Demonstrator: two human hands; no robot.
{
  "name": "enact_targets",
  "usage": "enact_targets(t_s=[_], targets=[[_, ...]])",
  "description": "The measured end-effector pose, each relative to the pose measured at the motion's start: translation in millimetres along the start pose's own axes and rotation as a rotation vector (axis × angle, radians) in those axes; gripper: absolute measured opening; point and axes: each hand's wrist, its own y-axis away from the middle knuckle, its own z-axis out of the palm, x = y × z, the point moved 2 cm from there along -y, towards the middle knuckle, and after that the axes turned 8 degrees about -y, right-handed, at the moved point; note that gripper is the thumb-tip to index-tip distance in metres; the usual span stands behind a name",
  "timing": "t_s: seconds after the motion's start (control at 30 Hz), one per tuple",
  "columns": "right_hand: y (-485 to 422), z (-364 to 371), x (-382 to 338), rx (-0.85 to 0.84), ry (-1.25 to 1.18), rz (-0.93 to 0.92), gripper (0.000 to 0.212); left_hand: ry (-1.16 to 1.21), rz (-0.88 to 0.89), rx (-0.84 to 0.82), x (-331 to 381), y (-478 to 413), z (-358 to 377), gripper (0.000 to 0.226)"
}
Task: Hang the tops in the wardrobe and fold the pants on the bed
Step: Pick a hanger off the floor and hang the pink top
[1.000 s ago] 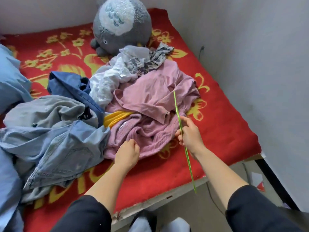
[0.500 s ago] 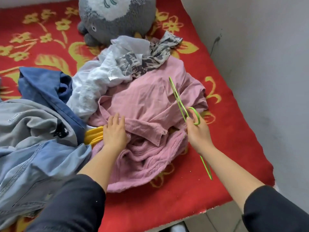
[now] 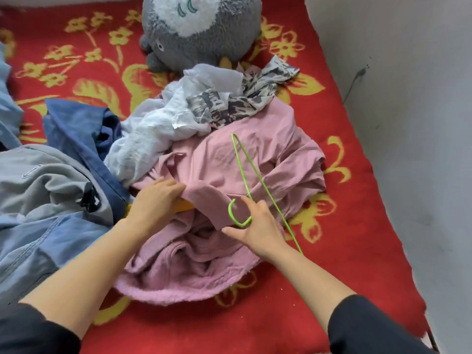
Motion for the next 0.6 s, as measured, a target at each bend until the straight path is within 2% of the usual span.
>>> enact_targets(t_s=[0.07, 0.1, 0.17, 0.23, 0.27, 0.33, 0.37, 0.47, 0.53, 0.6], targets=[[-1, 10, -22, -0.023, -0.017, -0.028, 0.096, 0.021, 0.121, 0.06, 22, 5, -25, 0.018], [-2, 12, -30, -0.022, -0.018, -0.033, 0.093, 0.031, 0.197, 0.11, 34, 8, -37, 0.013], [-5, 9, -42, 0.014, 0.015, -0.056, 0.062, 0.059, 0.246, 0.158, 46, 16, -54, 0.019], [-2, -5, -51, 0.077, 0.02, -0.09, 0.022, 0.069, 0.174, 0.166, 39, 23, -64, 0.022], [2, -16, -56, 0.098, -0.008, -0.111, 0.012, 0.079, 0.14, 0.159, 33, 25, -67, 0.022], [14, -40, -69, 0.155, -0.08, -0.187, 0.031, 0.133, 0.097, 0.141, 21, 28, -71, 0.016], [24, -53, -80, 0.189, -0.113, -0.231, 0.032, 0.136, 0.064, 0.113, 17, 30, -72, 0.017], [55, -91, -112, 0.268, -0.26, -0.279, 0.029, 0.073, -0.084, -0.039, 8, 39, -70, 0.043], [76, -114, -134, 0.264, -0.385, -0.308, 0.019, 0.226, -0.181, 0.002, 6, 46, -74, 0.062], [96, -135, -158, 0.258, -0.334, -0.397, 0.013, 0.414, -0.225, 0.075, 15, 49, -85, 0.082]])
